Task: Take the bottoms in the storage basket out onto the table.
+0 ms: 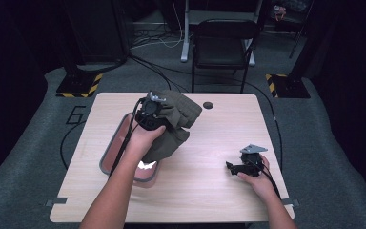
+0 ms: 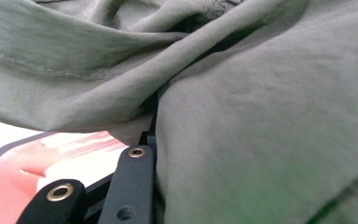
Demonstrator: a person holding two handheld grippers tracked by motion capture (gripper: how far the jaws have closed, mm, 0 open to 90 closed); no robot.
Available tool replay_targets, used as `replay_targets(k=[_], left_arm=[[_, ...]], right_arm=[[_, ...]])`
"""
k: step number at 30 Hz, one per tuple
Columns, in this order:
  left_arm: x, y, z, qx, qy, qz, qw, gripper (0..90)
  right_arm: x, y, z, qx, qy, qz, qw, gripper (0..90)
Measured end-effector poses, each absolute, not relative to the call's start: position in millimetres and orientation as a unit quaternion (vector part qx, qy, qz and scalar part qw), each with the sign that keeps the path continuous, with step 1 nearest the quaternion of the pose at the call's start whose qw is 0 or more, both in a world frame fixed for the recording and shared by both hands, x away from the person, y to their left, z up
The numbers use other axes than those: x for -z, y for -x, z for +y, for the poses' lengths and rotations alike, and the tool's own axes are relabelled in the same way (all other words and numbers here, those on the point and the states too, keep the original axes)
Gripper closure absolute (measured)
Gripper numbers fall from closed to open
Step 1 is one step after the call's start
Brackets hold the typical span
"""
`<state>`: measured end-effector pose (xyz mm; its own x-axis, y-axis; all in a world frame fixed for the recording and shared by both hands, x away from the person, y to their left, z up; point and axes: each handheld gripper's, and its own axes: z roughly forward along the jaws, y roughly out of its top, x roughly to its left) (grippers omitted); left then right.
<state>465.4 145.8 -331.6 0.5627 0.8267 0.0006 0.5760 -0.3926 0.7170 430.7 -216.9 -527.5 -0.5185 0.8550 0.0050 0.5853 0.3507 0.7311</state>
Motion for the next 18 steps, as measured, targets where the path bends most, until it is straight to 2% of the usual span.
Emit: replay_targets(k=[18], left_arm=[[333.9,-465.4,126.1,-0.174,-0.821,0.419,0.346,68.5]], right_arm=[[527.5,-430.4,-216.2,-0.348,-0.453,0.798,0.191,11.8]])
